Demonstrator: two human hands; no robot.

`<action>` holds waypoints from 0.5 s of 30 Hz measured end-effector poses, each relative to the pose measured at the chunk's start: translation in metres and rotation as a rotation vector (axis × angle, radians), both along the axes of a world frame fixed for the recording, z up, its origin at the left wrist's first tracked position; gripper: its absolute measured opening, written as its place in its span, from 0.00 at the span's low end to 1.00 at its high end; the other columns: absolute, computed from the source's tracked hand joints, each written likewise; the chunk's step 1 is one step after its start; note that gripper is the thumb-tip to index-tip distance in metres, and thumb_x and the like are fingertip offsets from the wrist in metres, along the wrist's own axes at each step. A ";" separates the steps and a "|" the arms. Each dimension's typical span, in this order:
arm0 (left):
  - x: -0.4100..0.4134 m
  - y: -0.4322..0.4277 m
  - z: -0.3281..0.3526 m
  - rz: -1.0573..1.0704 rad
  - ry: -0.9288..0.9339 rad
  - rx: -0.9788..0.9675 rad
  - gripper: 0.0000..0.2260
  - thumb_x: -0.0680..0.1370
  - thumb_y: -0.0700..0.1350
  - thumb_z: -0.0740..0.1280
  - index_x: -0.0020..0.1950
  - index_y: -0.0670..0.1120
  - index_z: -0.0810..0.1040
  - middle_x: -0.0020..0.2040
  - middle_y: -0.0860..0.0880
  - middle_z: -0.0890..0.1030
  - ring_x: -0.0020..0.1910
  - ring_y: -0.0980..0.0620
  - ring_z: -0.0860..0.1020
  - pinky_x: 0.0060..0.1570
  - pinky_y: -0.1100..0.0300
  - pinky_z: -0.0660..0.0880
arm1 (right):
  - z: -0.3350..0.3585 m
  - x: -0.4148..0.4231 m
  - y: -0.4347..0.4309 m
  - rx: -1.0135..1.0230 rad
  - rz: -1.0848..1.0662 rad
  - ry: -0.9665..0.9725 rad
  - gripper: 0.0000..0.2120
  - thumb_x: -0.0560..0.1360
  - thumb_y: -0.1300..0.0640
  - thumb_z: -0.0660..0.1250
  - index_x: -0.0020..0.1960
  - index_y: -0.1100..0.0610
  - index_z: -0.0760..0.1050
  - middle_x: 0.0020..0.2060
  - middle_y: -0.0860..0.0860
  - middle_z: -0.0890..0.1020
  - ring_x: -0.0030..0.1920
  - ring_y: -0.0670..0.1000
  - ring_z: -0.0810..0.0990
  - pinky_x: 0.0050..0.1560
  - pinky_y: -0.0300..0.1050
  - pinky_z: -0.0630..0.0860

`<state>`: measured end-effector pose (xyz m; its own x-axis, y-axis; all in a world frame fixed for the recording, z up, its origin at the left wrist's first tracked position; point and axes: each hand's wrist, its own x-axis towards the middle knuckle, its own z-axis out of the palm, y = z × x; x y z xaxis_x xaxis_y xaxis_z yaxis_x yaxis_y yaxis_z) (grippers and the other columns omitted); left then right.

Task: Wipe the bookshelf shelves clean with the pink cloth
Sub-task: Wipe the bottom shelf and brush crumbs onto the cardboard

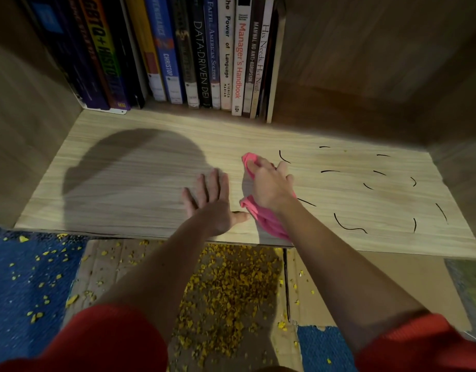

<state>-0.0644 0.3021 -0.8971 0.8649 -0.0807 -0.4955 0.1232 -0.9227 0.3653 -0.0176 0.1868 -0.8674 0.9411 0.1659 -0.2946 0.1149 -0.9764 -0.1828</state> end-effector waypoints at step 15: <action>0.003 0.001 0.001 0.006 0.035 -0.008 0.45 0.74 0.66 0.59 0.74 0.49 0.30 0.73 0.49 0.27 0.72 0.44 0.28 0.67 0.40 0.32 | -0.008 -0.009 -0.010 -0.025 0.073 -0.009 0.40 0.69 0.45 0.72 0.75 0.47 0.55 0.72 0.45 0.59 0.65 0.59 0.60 0.64 0.58 0.62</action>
<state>-0.0619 0.3032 -0.8961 0.8477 -0.0798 -0.5244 0.1411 -0.9191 0.3679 -0.0268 0.1769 -0.8750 0.9294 0.2270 -0.2909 0.1877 -0.9696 -0.1569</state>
